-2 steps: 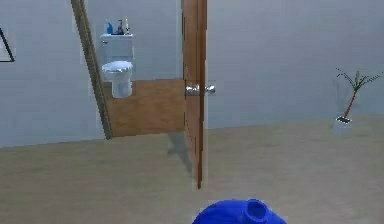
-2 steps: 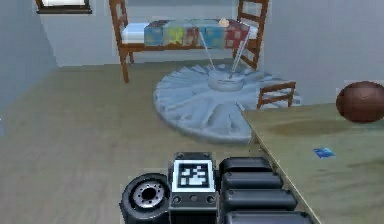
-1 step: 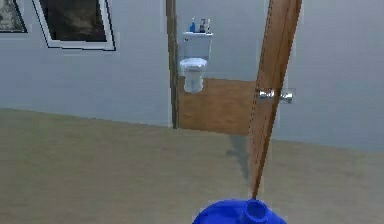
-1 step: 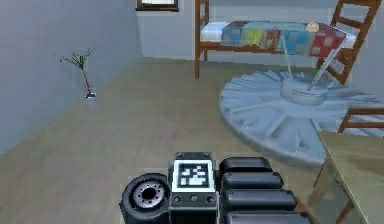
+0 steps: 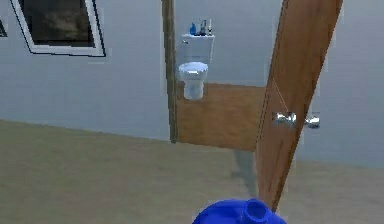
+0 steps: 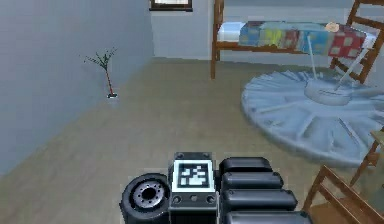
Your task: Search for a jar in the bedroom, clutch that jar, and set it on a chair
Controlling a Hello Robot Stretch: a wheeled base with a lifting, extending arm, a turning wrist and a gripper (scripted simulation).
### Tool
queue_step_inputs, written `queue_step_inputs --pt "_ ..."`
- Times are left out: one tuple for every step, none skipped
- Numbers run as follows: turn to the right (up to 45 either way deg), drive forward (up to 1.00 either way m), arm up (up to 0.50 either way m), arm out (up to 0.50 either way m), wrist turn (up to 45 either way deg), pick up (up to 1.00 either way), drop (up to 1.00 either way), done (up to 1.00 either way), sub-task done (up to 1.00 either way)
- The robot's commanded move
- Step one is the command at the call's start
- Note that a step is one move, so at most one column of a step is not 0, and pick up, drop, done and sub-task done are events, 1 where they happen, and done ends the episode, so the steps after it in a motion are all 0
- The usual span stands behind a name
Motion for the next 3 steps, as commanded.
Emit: queue_step_inputs --pt "45.0 0.00 0.00 0.00 0.0 0.00 0.00 0.00 0.00" --pt "39.0 0.00 0.00 0.00 0.0 0.00 0.00 0.00 0.00" --pt "0.0 0.35 0.00 0.00 0.0 0.00 0.00 0.00 0.00"
